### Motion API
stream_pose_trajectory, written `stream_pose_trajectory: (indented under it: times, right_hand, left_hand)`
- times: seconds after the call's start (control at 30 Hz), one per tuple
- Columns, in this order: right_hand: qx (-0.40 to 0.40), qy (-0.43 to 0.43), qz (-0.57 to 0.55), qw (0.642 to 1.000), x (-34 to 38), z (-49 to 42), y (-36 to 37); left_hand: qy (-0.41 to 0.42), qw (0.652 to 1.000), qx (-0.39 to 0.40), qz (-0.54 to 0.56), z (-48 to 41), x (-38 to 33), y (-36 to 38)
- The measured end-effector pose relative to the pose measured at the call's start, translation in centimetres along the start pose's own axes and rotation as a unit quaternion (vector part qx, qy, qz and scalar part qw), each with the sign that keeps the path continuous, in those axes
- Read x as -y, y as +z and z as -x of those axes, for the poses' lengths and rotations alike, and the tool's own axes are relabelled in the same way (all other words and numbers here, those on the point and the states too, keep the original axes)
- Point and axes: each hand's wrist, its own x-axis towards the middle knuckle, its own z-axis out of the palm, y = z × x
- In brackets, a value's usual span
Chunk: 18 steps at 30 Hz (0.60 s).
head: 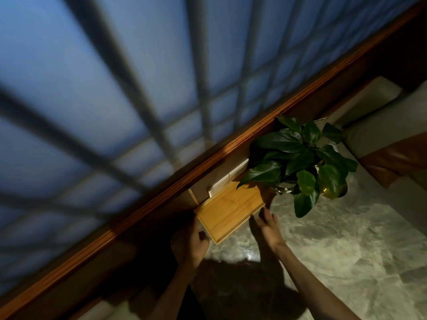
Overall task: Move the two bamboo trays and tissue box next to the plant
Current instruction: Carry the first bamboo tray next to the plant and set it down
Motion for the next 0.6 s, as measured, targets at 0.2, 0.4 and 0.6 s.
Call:
stream_pose_trajectory:
  times: [0.2, 0.4, 0.6]
  right_hand:
    - [-0.014, -0.031, 0.283, 0.959, -1.9, 0.6, 1.4]
    - [0.018, -0.008, 0.331, 0.944, -0.3, 0.3, 0.7]
    - [0.053, -0.005, 0.164, 0.985, 1.0, 3.5, -1.5]
  left_hand:
    - [0.06, 0.989, 0.006, -0.133, 1.0, 2.3, 1.4]
    - [0.063, 0.979, 0.03, -0.19, 0.9, 2.0, 0.7]
    - [0.052, 0.963, 0.02, -0.263, 2.3, 0.0, -1.6]
